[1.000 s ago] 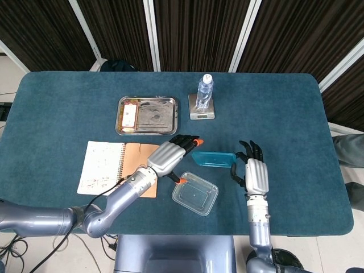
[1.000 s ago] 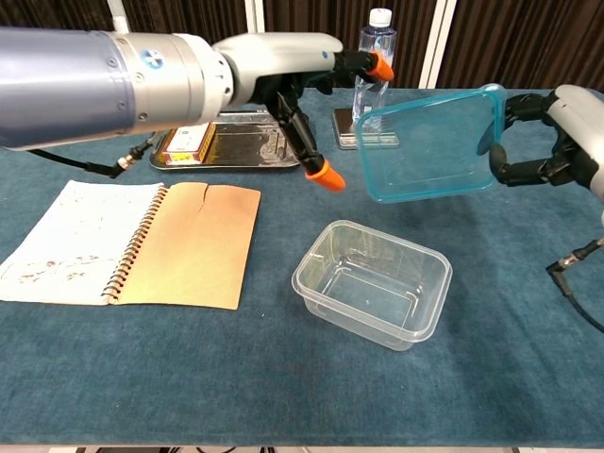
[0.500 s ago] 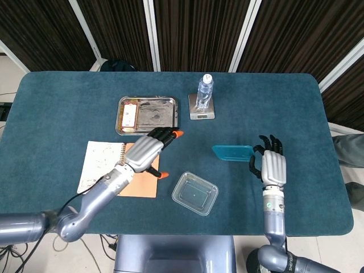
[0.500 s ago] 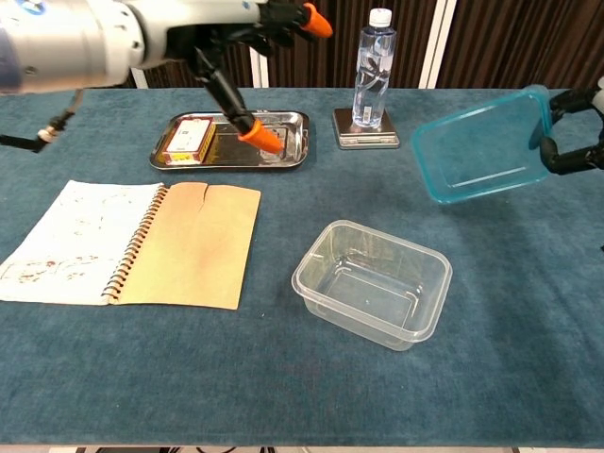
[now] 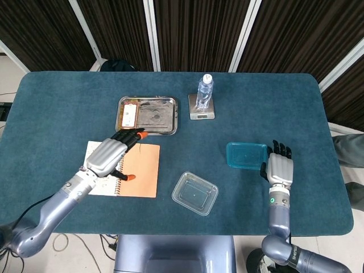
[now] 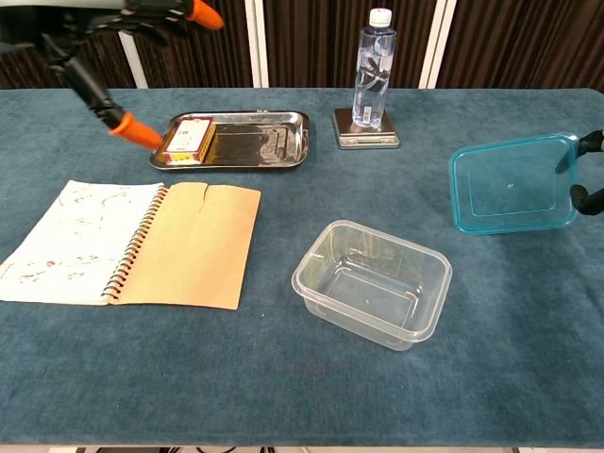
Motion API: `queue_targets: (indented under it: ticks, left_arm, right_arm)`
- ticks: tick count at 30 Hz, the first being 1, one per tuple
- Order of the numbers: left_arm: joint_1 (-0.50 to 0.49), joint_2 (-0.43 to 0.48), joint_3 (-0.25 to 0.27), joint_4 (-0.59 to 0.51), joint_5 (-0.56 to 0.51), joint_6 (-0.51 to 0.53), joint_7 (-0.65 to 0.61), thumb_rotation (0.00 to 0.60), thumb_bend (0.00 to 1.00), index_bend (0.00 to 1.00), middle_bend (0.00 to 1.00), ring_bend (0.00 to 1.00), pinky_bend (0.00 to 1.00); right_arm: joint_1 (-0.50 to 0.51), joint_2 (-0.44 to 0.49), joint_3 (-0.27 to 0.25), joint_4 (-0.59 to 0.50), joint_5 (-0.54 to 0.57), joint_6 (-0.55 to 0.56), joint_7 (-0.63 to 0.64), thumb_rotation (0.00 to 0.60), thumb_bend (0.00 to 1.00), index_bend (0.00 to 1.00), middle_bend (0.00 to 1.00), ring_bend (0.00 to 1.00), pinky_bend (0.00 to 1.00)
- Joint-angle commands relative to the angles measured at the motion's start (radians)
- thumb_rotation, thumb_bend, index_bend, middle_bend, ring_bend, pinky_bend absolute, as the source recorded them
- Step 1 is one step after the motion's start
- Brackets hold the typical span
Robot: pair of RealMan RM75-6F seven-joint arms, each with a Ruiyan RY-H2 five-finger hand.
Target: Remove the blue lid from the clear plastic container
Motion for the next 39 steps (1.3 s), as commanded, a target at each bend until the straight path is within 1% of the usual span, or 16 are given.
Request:
queue_targets:
  ticks: [1,5,10,11,13,14,17,23,25,27,28,30,32,35,37,39]
  left_arm:
    - [0.026,0.023,0.009,-0.005,0.033,0.014,-0.035,0.6,0.0,0.0,0.0,0.0,0.08]
    - [0.057,0.038,0.017,-0.002,0.068,0.032,-0.067,0.6,0.0,0.0,0.0,0.0,0.08]
    - [0.113,0.058,0.049,0.006,0.135,0.08,-0.079,0.6,0.0,0.0,0.0,0.0,0.08]
    - [0.129,0.062,0.058,0.006,0.152,0.097,-0.08,0.6,0.0,0.0,0.0,0.0,0.08]
    - [0.161,0.073,0.078,0.005,0.183,0.129,-0.077,0.6,0.0,0.0,0.0,0.0,0.07]
    - [0.188,0.081,0.094,0.005,0.204,0.158,-0.07,0.6,0.0,0.0,0.0,0.0,0.07]
    - [0.257,0.098,0.131,-0.004,0.249,0.233,-0.059,0.6,0.0,0.0,0.0,0.0,0.07]
    - [0.414,0.128,0.212,0.0,0.332,0.398,-0.054,0.6,0.0,0.0,0.0,0.0,0.07]
    - [0.474,0.131,0.241,0.032,0.363,0.463,-0.047,0.6,0.0,0.0,0.0,0.0,0.07]
    - [0.533,0.118,0.264,0.08,0.394,0.527,-0.043,0.6,0.0,0.0,0.0,0.0,0.06]
    - [0.557,0.108,0.27,0.107,0.404,0.555,-0.041,0.6,0.0,0.0,0.0,0.0,0.06]
    - [0.59,0.091,0.275,0.148,0.412,0.593,-0.039,0.6,0.0,0.0,0.0,0.0,0.05]
    - [0.643,0.057,0.28,0.218,0.417,0.651,-0.053,0.6,0.0,0.0,0.0,0.0,0.04]
    - [0.684,0.035,0.273,0.29,0.42,0.698,-0.06,0.6,0.0,0.0,0.0,0.0,0.03]
    - [0.707,0.024,0.259,0.33,0.426,0.743,-0.058,0.6,0.0,0.0,0.0,0.0,0.02]
    - [0.721,0.014,0.251,0.363,0.428,0.756,-0.053,0.6,0.0,0.0,0.0,0.0,0.02]
  right_arm:
    - [0.014,0.01,-0.003,0.006,-0.008,0.008,0.006,0.6,0.48,0.0,0.0,0.0,0.0]
    - [0.016,0.026,0.009,-0.012,-0.013,0.024,0.032,0.6,0.46,0.0,0.0,0.0,0.0]
    - [-0.013,0.087,-0.005,-0.082,-0.036,0.032,0.08,0.6,0.45,0.0,0.0,0.0,0.0]
    - [-0.024,0.109,-0.017,-0.102,-0.048,0.031,0.091,0.6,0.44,0.0,0.0,0.0,0.0]
    - [-0.049,0.157,-0.043,-0.144,-0.082,0.028,0.117,0.6,0.37,0.0,0.0,0.0,0.0]
    - [-0.067,0.191,-0.064,-0.171,-0.111,0.026,0.136,0.6,0.33,0.0,0.0,0.0,0.0]
    - [-0.116,0.271,-0.12,-0.234,-0.195,0.032,0.189,0.6,0.26,0.0,0.0,0.0,0.0]
    - [-0.214,0.407,-0.24,-0.32,-0.379,0.062,0.309,0.6,0.25,0.0,0.0,0.0,0.0]
    - [-0.256,0.45,-0.301,-0.315,-0.489,0.098,0.341,0.6,0.25,0.0,0.0,0.0,0.0]
    - [-0.297,0.476,-0.355,-0.28,-0.602,0.141,0.397,0.6,0.25,0.0,0.0,0.0,0.0]
    - [-0.311,0.484,-0.373,-0.258,-0.642,0.161,0.416,0.6,0.25,0.0,0.0,0.0,0.0]
    - [-0.33,0.489,-0.392,-0.222,-0.687,0.189,0.441,0.6,0.25,0.0,0.0,0.0,0.0]
    - [-0.352,0.489,-0.412,-0.157,-0.735,0.219,0.475,0.6,0.25,0.0,0.0,0.0,0.0]
    - [-0.371,0.492,-0.418,-0.116,-0.729,0.226,0.489,0.6,0.25,0.0,0.0,0.0,0.0]
    - [-0.382,0.49,-0.408,-0.123,-0.701,0.23,0.493,0.6,0.25,0.0,0.0,0.0,0.0]
    - [-0.388,0.488,-0.392,-0.139,-0.68,0.238,0.512,0.6,0.25,0.0,0.0,0.0,0.0]
